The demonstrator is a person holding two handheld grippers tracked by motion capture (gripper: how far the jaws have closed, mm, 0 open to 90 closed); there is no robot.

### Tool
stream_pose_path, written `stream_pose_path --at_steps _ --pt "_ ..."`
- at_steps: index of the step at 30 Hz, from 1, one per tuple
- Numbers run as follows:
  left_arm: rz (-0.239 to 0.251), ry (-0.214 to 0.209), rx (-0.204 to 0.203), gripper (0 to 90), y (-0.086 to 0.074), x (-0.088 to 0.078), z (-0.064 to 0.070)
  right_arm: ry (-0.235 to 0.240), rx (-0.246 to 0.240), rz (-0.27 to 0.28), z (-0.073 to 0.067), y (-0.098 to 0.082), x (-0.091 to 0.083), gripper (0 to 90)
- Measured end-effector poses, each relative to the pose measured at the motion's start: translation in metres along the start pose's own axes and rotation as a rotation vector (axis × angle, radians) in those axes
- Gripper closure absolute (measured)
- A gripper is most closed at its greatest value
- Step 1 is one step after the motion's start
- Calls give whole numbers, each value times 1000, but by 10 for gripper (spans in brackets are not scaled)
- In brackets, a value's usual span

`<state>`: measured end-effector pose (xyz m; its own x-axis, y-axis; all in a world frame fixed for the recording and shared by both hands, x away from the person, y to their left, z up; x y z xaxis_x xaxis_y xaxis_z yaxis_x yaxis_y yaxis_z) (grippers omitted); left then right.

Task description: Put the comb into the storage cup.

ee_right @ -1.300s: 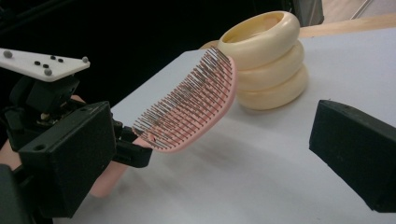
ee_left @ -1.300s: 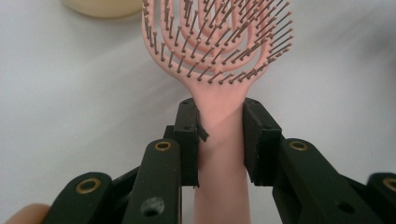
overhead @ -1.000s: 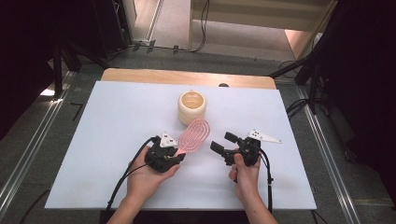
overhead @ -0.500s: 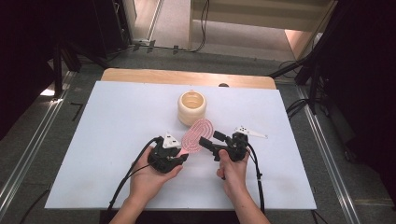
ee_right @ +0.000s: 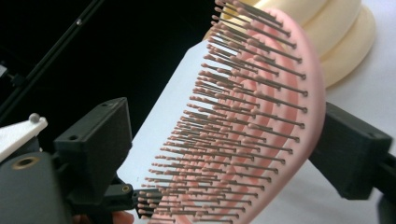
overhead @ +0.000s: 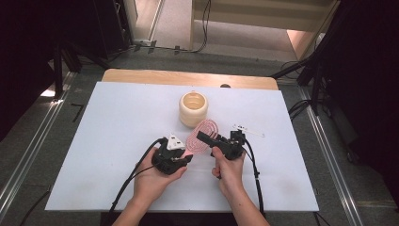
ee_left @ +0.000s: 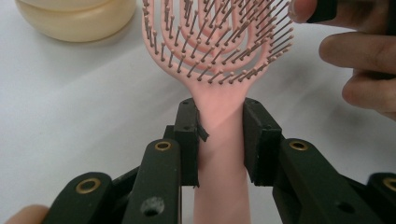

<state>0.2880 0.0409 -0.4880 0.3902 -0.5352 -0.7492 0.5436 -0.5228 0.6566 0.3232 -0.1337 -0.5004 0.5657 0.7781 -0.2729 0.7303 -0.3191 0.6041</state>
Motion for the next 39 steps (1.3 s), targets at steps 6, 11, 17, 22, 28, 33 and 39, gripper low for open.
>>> stream_pose_path --at_steps 6,11,17,22,28,33,39 --pt "-1 -1 6 711 0 1 2 17 46 -7 -1 -1 3 135" --pt "5 2 8 711 0 1 2 23 55 -11 -4 -1 4 196" --pt "5 -2 16 711 0 2 3 20 112 -15 -4 -1 5 284" --pt "11 1 19 711 0 0 3 22 135 -15 -3 0 5 365" --pt "27 -5 10 710 1 -2 2 48 164 -1 1 0 4 531" --pt "30 -32 1 705 0 -2 2 107 144 31 -2 2 0 611" --pt "35 -35 23 587 0 0 4 118 80 40 -4 2 -3 615"
Point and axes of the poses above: each handheld gripper's, and its own axes: x roughly forward along the jaws, y roughly out of its top, z roughly to its right, the point moved 4 cm from there along x, roughly forward along the jaws, and after that the axes turned 3 degrees about -z, right-handed, at the moved point
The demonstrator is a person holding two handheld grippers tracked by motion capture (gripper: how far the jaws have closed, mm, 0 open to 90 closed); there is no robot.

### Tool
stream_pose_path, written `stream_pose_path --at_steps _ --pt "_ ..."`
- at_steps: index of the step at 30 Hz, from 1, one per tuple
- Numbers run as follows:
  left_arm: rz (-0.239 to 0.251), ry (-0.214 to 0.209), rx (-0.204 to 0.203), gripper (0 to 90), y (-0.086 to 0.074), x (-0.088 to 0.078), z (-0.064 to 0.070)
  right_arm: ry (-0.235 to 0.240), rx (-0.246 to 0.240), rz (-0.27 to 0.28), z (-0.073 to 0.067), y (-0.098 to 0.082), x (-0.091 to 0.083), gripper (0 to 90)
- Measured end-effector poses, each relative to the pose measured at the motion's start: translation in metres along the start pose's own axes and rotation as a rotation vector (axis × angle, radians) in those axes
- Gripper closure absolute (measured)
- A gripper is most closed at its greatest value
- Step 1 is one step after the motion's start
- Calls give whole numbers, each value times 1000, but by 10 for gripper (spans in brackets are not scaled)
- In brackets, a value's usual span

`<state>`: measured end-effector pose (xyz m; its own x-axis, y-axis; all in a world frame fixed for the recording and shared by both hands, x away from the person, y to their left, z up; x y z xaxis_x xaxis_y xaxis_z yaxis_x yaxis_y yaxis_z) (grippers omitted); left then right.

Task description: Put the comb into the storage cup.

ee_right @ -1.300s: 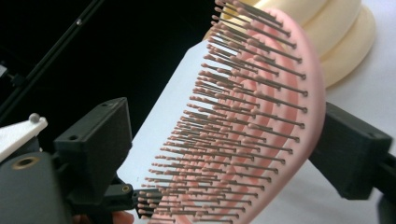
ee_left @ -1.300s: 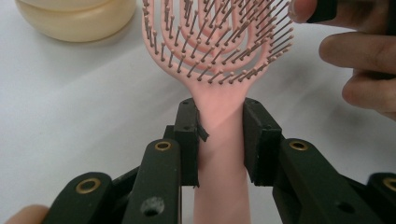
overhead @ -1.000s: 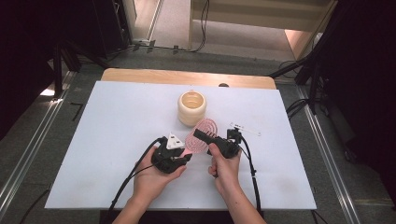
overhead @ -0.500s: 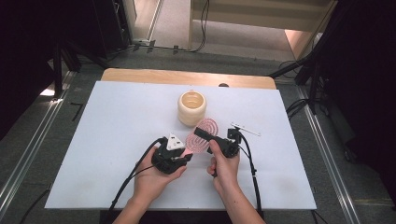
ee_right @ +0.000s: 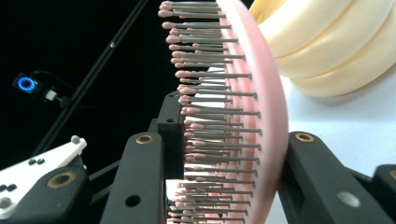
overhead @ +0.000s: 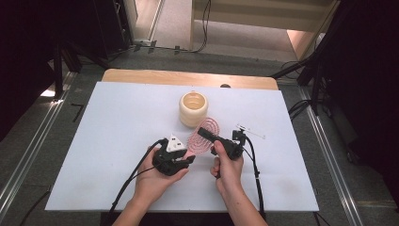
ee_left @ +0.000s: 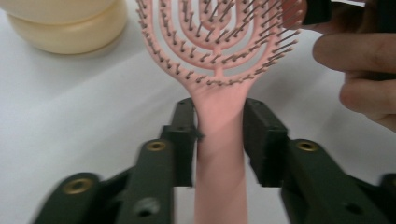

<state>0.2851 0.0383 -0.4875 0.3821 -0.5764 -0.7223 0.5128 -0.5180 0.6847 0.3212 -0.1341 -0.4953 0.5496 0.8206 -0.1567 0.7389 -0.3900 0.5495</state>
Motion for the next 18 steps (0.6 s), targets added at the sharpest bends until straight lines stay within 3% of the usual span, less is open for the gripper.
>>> stream_pose_path --at_steps 1,2,5,10,11,13,15,18 --pt "-6 -9 0 587 0 1 1 0 0 0 0 0 0 615" --pt "-11 -26 4 524 0 1 2 -2 -10 -1 0 0 -1 615" --pt "-20 -18 -4 365 -1 0 0 -13 -55 11 -1 0 -3 615" --pt "12 -171 -39 224 -2 -6 -3 -2 -96 26 -4 2 -6 615" --pt "22 -178 -45 149 -3 -7 -4 6 -109 29 -5 3 -7 615" --pt "44 -193 -60 126 -3 -10 -8 9 -112 33 -6 3 -8 615" --pt "74 -222 -78 26 -4 -13 -11 14 -125 48 -6 6 -12 615" --pt "104 -234 -81 0 -5 -17 -15 20 -127 58 -5 8 -15 615"
Point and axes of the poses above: each handheld gripper's, and its own axes: x roughly forward along the jaws, y roughly out of its top, z roughly to its right, the point moved 4 cm from there along x, roughly forward along the jaws, and after that the axes turned 3 degrees about -z, right-handed, at the moved point
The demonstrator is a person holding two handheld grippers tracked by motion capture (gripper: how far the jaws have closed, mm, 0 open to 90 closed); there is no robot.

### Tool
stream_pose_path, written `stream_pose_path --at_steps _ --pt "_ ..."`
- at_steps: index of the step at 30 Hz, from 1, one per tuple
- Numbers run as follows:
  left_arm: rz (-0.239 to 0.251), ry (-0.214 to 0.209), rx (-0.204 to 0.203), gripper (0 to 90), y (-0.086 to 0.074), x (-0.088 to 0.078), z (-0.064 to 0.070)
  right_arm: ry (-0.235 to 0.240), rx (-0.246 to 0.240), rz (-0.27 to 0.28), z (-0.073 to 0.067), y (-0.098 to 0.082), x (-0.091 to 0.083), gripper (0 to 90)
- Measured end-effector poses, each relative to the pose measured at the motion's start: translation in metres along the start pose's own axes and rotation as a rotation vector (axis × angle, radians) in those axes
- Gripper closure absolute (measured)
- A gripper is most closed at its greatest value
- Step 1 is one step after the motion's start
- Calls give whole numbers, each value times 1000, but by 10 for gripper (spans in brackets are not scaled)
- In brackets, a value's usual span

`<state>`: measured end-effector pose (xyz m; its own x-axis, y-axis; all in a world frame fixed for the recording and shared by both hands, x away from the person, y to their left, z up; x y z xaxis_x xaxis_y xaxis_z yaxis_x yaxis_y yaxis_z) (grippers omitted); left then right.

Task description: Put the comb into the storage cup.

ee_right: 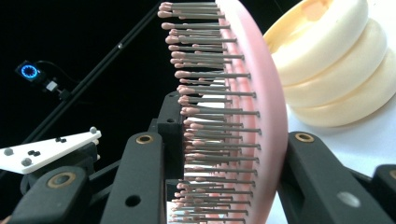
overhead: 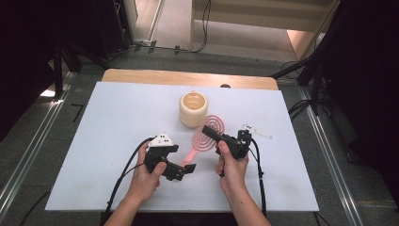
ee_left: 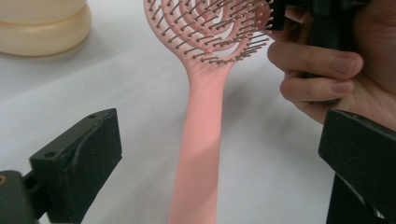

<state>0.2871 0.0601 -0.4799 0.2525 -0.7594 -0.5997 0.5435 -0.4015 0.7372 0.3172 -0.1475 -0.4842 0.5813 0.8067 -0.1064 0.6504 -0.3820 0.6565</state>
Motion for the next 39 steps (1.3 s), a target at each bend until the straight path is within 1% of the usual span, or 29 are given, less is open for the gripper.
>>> stream_pose_path --at_steps 3,4,5,7,8,10,11,13,17,19,21,22,25,26,27,28,30,31,32,33,34,35,37,39 --pt "25 20 16 0 0 -4 -1 1 -5 9 0 2 -2 615" --pt "32 19 27 0 -1 -5 -1 2 -11 15 1 3 -3 615" --pt "38 15 40 0 -1 -7 0 4 -7 16 0 4 -5 615" --pt "52 27 56 0 -3 -9 0 6 -16 25 1 6 -7 615" --pt "64 41 64 0 -3 -11 0 7 -19 26 1 7 -7 615" --pt "87 47 76 0 -5 -14 -1 -2 -24 27 1 8 -9 615" --pt "102 58 85 0 -6 -16 -2 -6 -29 27 1 8 -9 615" --pt "117 78 87 0 -8 -20 -4 -6 -38 29 1 9 -10 615" --pt "123 91 81 0 -14 -27 -11 -1 -52 30 0 11 -12 616" --pt "131 109 78 11 -19 -32 -16 -1 -76 35 -1 12 -13 616" --pt "149 115 66 26 -23 -37 -20 -2 -77 32 -1 12 -13 616" --pt "157 126 58 26 -25 -40 -22 -9 -78 34 -1 13 -13 616" --pt "176 152 61 26 -29 -48 -27 -11 -82 41 -1 15 -14 616" --pt "180 154 63 26 -30 -50 -28 -14 -81 37 -1 15 -14 615" --pt "184 148 67 26 -31 -52 -29 -12 -82 39 -1 16 -15 616" --pt "184 132 75 26 -33 -55 -30 -10 -85 41 -1 16 -15 616" --pt "200 131 84 26 -36 -60 -32 -13 -91 48 -1 18 -17 615" --pt "203 122 84 26 -38 -63 -34 -9 -87 47 -1 18 -18 615" --pt "210 126 85 26 -39 -65 -35 -7 -91 53 -1 19 -19 615" --pt "222 143 97 26 -41 -68 -36 -10 -88 53 -1 20 -20 615" --pt "226 144 102 26 -43 -70 -37 -12 -85 61 0 21 -21 615" --pt "235 148 99 26 -44 -72 -39 -11 -88 63 1 22 -22 616" --pt "267 154 87 26 -46 -77 -42 -9 -91 66 1 23 -23 615" --pt "290 179 79 26 -47 -81 -46 -10 -97 69 1 24 -24 616"
Point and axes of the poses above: each handheld gripper's, and its own axes: x roughly forward along the jaws, y roughly out of its top, z roughly to its right, the point moved 4 cm from there along x, roughly forward along the jaws, and after that the axes turned 3 degrees about -z, right-handed, at the moved point
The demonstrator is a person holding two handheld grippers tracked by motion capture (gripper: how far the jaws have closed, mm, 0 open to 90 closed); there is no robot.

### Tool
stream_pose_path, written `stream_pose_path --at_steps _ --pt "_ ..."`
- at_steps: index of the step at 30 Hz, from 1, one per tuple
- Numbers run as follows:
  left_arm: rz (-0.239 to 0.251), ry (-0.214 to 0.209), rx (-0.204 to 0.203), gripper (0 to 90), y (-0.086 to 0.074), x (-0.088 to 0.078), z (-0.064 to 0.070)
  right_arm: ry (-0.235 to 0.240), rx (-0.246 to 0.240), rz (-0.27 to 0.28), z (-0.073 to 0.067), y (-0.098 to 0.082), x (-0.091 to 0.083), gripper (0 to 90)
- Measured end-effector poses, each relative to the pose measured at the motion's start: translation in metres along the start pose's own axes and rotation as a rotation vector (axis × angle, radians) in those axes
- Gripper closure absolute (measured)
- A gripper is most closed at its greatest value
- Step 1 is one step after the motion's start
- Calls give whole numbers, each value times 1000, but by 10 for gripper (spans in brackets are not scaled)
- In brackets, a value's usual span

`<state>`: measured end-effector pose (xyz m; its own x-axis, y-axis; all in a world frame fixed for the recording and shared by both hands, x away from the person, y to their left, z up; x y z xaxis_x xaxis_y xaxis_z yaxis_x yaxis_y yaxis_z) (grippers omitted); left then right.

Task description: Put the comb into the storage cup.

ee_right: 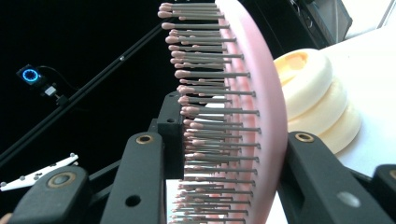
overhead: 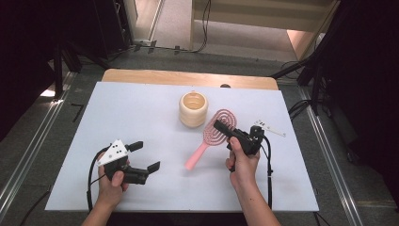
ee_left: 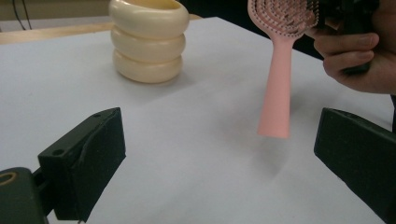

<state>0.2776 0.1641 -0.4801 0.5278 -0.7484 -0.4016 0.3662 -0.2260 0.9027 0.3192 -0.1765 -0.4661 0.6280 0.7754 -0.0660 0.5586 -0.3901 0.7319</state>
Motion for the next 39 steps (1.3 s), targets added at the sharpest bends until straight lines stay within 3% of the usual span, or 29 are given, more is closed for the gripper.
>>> stream_pose_path --at_steps 7,11,19,28,39 --pt "29 58 -8 26 -3 -9 -11 -6 -29 10 0 5 -2 615" --pt "37 71 -16 26 -6 -15 -16 -11 -30 15 1 7 -5 616" --pt "75 124 -38 26 -10 -31 -29 -26 -109 20 -3 13 -8 617" --pt "75 154 -45 26 -20 -48 -42 -52 -187 28 -5 18 -7 617" --pt "75 171 -41 26 -28 -56 -49 -58 -225 32 -6 23 -8 617"
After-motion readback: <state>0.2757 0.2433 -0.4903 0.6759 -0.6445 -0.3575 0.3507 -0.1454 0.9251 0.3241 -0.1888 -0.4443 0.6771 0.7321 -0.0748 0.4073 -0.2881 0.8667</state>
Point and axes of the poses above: each handheld gripper's, and its own axes: x roughly forward along the jaws, y roughly out of its top, z roughly to its right, the point moved 4 cm from there along x, roughly forward along the jaws, and after that the axes turned 3 degrees about -z, right-handed, at the moved point
